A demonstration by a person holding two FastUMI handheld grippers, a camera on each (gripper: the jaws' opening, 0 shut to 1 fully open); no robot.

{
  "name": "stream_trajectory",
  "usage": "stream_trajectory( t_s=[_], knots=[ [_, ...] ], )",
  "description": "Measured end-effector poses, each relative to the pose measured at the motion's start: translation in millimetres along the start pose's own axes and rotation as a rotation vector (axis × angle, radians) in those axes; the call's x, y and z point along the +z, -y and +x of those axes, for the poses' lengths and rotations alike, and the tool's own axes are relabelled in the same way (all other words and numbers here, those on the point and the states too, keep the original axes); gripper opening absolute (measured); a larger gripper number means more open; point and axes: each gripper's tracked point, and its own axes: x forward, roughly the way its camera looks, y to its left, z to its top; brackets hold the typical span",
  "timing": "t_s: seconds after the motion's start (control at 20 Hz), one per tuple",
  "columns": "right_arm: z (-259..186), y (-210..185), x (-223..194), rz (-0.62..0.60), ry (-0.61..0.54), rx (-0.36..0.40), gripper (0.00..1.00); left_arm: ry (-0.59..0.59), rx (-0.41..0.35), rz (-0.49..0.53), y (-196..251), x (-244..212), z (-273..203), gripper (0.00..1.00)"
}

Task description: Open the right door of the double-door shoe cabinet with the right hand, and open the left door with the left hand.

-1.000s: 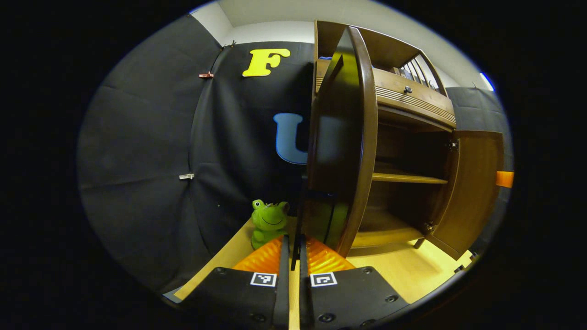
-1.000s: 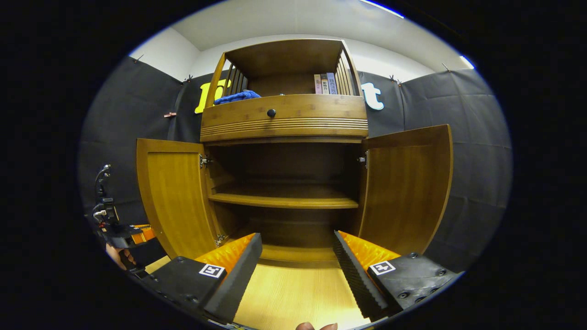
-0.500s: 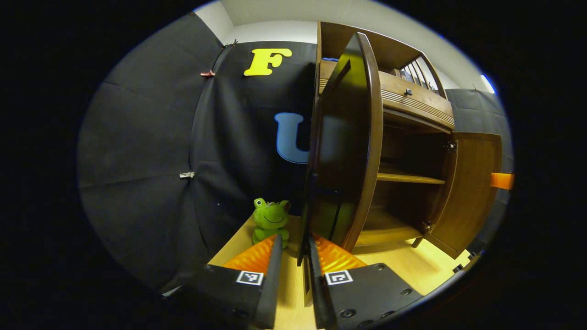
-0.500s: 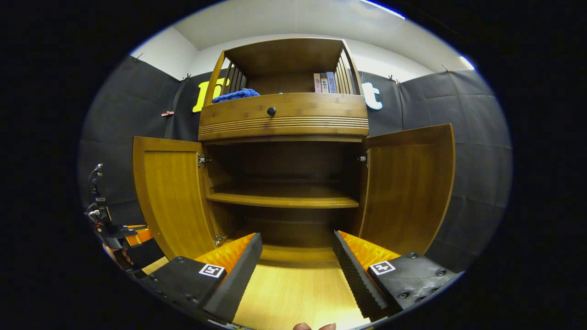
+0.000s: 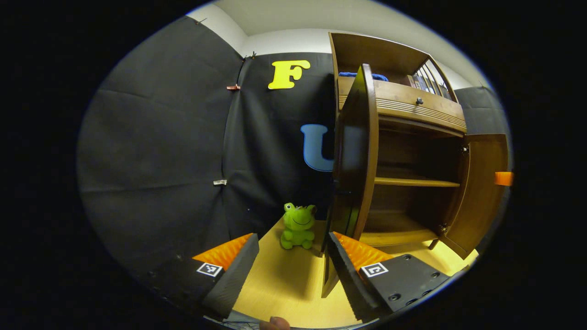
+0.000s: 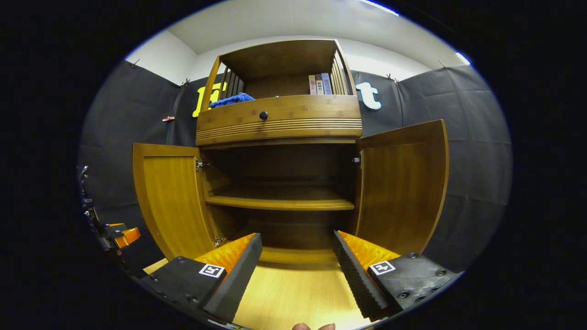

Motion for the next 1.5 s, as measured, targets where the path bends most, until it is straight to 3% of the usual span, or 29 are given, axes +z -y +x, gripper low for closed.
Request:
stream_trajectory(
  t_s=[0.2, 0.5, 1.0, 1.5],
  knots=[
    [2, 9, 1, 0.010, 0.000, 0.014, 0.98, 0.017, 0.012, 0.025, 25, 12, -19, 0.94],
    [3, 24, 3, 0.025, -0.001, 0.030, 0.98, 0.042, -0.050, 0.020, 94, 30, -30, 0.94],
    [8, 46, 12, 0.017, 0.013, 0.029, 0.98, 0.084, -0.163, 0.065, 199, 56, -11, 0.94],
    [14, 56, 22, 0.035, 0.039, 0.041, 0.98, 0.124, -0.220, 0.079, 259, 74, 13, 0.94]
  ],
)
